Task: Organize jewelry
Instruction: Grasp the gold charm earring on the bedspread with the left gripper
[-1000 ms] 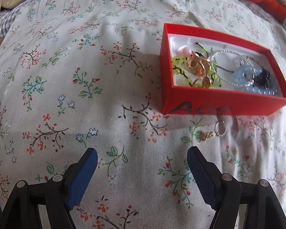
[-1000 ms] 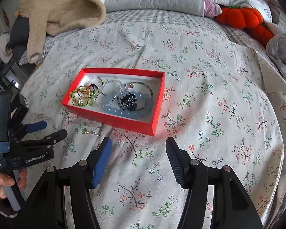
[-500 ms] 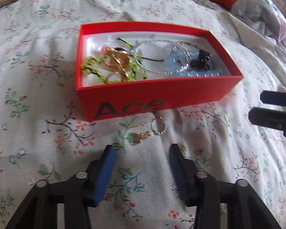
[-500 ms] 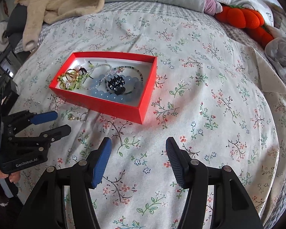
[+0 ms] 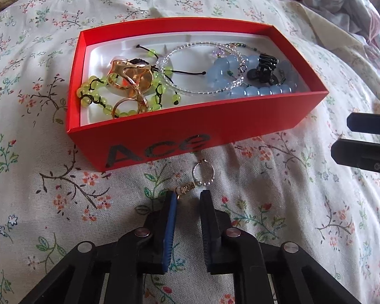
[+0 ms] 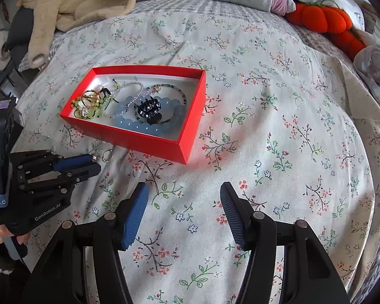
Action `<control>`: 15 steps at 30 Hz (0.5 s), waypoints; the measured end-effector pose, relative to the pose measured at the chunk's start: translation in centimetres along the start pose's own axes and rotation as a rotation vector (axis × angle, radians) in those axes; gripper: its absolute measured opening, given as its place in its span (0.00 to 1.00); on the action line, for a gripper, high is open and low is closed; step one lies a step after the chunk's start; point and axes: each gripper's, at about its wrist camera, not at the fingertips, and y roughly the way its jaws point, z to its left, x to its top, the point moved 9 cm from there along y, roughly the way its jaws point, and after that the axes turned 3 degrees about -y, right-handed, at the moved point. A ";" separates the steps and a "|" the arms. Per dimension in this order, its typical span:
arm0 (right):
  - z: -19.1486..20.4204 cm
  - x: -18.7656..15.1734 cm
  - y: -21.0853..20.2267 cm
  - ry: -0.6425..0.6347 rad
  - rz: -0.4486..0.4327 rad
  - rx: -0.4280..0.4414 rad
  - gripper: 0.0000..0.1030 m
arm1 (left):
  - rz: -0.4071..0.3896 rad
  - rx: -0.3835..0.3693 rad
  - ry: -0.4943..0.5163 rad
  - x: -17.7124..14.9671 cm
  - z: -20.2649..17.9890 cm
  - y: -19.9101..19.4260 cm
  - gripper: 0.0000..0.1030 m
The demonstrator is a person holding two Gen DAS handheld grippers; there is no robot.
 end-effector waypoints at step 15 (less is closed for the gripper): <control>1.8 0.4 2.0 0.006 0.026 0.026 0.60 | -0.026 0.022 -0.089 0.2 2.6 -2.8 0.00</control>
